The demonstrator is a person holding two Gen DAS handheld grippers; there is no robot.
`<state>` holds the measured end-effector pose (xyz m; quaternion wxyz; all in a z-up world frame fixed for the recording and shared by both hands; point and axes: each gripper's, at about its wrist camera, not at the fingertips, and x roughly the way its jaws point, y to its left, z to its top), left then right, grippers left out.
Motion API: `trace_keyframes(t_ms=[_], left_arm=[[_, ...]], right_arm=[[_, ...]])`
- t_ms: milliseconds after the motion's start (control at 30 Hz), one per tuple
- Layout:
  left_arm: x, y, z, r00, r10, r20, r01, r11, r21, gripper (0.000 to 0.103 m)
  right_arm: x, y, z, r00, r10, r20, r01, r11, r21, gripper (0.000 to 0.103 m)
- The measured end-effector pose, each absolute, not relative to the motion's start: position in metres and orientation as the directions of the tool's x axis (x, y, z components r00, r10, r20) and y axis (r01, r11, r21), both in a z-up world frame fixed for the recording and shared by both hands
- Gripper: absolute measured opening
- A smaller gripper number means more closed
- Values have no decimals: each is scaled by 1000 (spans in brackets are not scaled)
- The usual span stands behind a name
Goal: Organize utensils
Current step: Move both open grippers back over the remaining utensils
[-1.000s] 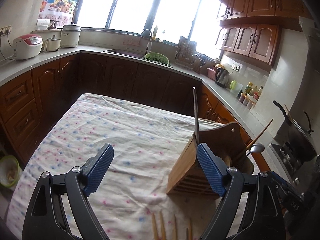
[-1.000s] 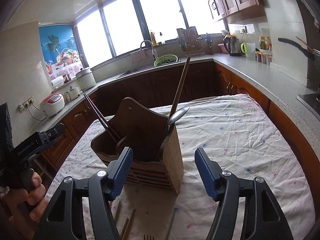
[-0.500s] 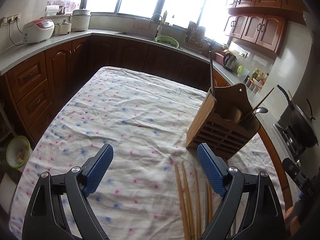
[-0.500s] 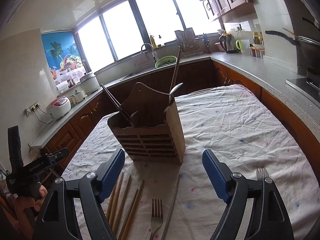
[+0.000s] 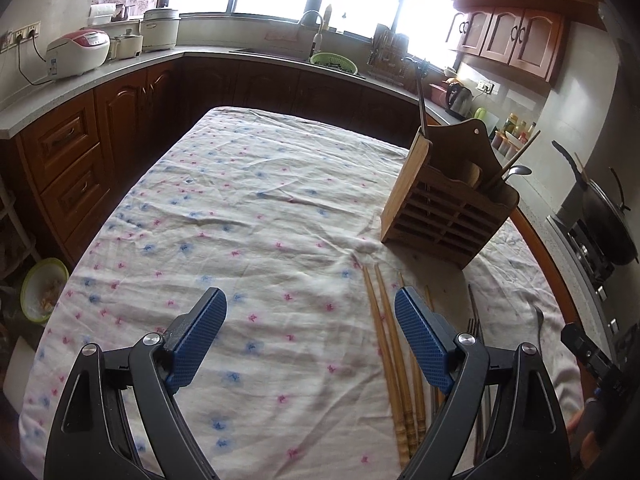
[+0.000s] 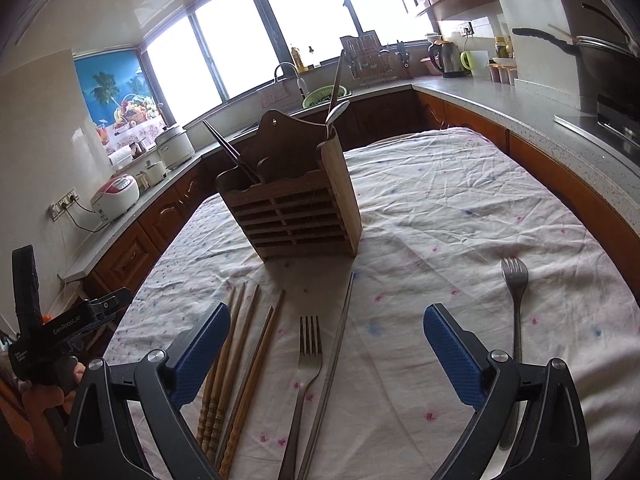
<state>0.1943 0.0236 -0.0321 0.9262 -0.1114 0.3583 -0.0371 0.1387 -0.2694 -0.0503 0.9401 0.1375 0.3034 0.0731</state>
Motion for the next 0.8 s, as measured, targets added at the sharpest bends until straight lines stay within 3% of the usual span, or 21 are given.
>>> trace_keyframes(t_ms=[800], left_arm=[[203,6,-49,683,-148,-715,15,982,-189,89]], right_arm=[[139,-273,-59,790,219,-573,-47,953,300,99]])
